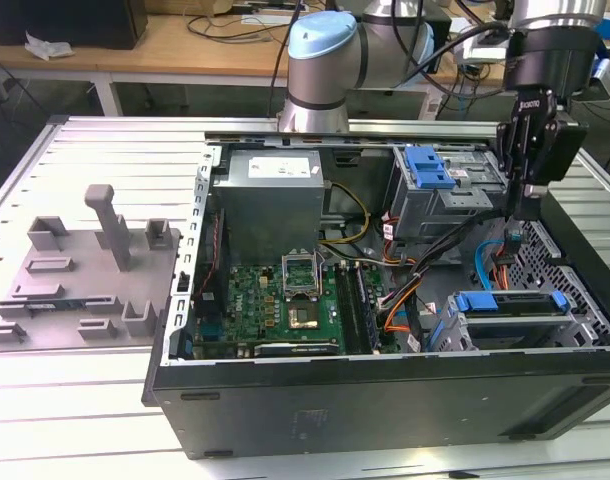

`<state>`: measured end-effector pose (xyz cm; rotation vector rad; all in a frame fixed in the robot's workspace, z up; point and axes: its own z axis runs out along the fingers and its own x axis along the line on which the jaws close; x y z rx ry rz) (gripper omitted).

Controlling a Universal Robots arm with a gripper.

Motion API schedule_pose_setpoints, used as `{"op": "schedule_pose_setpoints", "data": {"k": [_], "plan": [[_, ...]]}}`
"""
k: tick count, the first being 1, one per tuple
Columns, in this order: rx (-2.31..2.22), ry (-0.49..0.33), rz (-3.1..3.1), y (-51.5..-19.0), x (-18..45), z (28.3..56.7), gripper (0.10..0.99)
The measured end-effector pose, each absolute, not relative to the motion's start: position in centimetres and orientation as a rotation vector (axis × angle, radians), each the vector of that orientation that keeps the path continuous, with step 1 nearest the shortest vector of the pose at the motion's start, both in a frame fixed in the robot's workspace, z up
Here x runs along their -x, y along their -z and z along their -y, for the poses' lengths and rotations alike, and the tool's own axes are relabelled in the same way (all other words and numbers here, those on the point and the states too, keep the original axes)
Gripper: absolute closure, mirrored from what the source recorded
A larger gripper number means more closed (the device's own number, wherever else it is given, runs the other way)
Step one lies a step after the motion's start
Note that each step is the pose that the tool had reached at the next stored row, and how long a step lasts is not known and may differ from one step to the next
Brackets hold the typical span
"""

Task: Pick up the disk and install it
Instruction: 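Insert the first disk wire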

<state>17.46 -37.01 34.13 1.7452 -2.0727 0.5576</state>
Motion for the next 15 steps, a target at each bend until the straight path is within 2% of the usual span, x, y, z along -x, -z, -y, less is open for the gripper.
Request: {"op": "schedule_pose_setpoints", "data": {"k": [15], "plan": [[-1.716, -0.626, 2.082, -33.1, -16.8, 37.3, 0.733]]}}
